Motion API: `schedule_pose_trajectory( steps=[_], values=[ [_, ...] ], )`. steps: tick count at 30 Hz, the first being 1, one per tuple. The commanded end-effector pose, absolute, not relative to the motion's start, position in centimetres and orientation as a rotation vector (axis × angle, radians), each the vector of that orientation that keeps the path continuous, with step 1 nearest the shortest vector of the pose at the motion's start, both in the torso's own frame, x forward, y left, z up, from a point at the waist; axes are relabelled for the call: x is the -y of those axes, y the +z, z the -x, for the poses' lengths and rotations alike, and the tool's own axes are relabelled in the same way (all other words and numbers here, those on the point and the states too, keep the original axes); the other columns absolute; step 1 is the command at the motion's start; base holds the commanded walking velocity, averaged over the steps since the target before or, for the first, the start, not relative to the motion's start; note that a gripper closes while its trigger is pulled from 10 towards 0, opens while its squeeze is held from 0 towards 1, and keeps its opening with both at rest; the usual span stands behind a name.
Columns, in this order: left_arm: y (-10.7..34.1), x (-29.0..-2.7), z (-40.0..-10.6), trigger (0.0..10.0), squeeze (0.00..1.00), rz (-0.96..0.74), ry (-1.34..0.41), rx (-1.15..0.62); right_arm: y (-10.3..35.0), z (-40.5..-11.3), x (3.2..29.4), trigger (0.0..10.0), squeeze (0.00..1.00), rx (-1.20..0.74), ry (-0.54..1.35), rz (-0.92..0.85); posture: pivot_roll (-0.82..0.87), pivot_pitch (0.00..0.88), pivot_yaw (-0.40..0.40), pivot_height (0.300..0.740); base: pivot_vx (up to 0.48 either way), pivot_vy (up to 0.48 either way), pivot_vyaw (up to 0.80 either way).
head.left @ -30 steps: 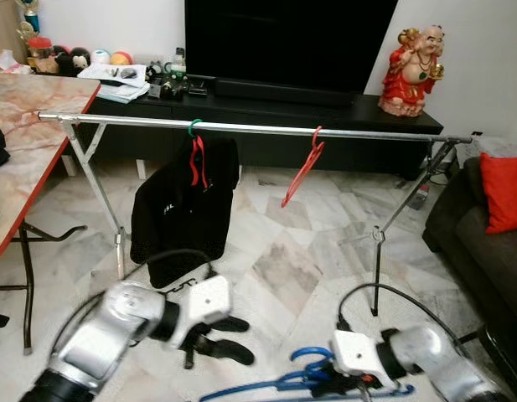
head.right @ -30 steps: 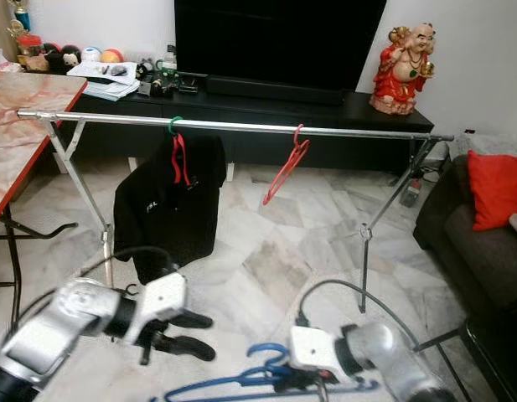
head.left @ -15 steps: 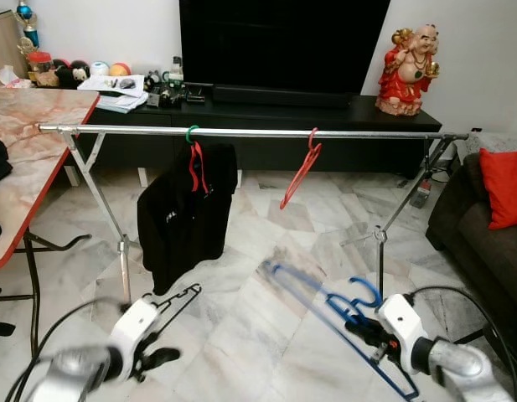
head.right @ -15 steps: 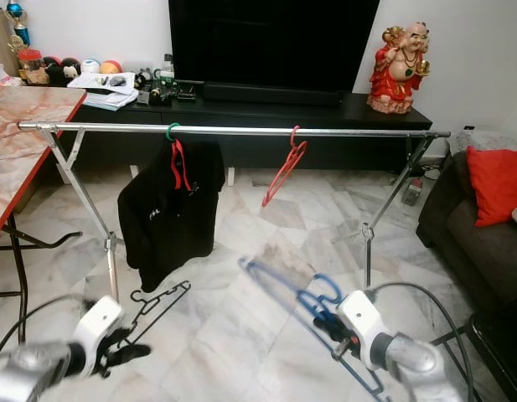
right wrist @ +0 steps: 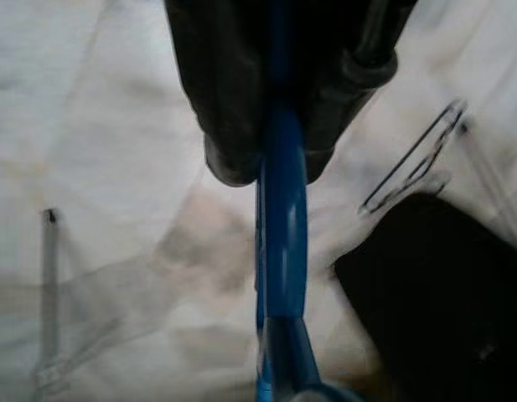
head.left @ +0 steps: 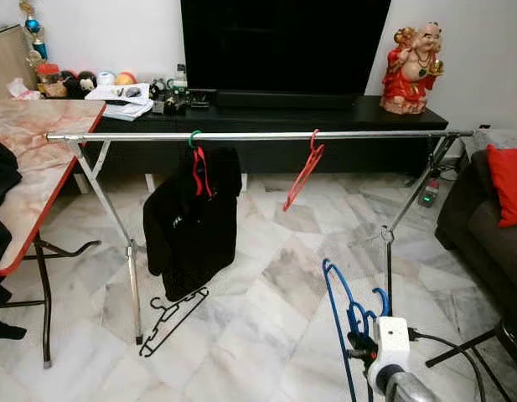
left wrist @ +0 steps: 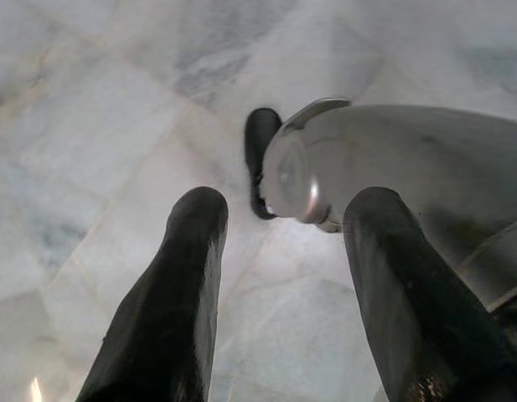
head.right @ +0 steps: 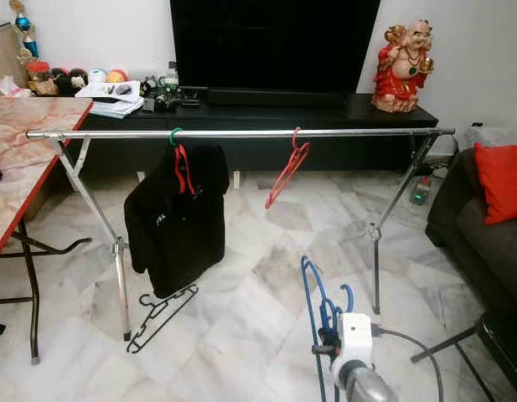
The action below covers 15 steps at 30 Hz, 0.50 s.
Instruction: Hang hanger
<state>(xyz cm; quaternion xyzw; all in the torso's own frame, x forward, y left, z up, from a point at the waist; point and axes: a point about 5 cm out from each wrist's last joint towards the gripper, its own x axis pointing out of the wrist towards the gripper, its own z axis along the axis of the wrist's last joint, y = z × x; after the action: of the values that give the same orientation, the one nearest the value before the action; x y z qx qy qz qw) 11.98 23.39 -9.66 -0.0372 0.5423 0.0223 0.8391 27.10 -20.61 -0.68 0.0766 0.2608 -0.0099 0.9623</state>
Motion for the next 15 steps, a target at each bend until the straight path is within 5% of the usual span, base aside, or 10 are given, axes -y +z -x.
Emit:
schedule_pose_trajectory(
  steps=[1, 8, 15],
  values=[
    [-9.6, -23.7, -12.3, 10.0, 0.00, 0.070, 0.078, -1.129, 0.2, -27.8, 21.0, 10.0, 0.00, -0.476, -0.089, -0.195, 0.08, 0.000, -0.068, 0.740, 0.292, 0.000, 0.00],
    [-9.1, -24.5, -13.7, 10.0, 0.00, 0.005, 0.058, -1.112, 0.2, -28.3, 21.1, 10.0, 0.00, -0.494, -0.195, -0.207, 0.11, 0.000, -0.046, 0.740, 0.318, 0.000, 0.00],
    [-8.9, -25.1, -13.8, 10.0, 0.00, -0.014, 0.061, -1.106, 0.6, -28.9, 20.7, 10.0, 0.00, -0.484, -0.195, -0.193, 0.14, 0.000, -0.037, 0.740, 0.369, 0.000, -0.80]
  ],
)
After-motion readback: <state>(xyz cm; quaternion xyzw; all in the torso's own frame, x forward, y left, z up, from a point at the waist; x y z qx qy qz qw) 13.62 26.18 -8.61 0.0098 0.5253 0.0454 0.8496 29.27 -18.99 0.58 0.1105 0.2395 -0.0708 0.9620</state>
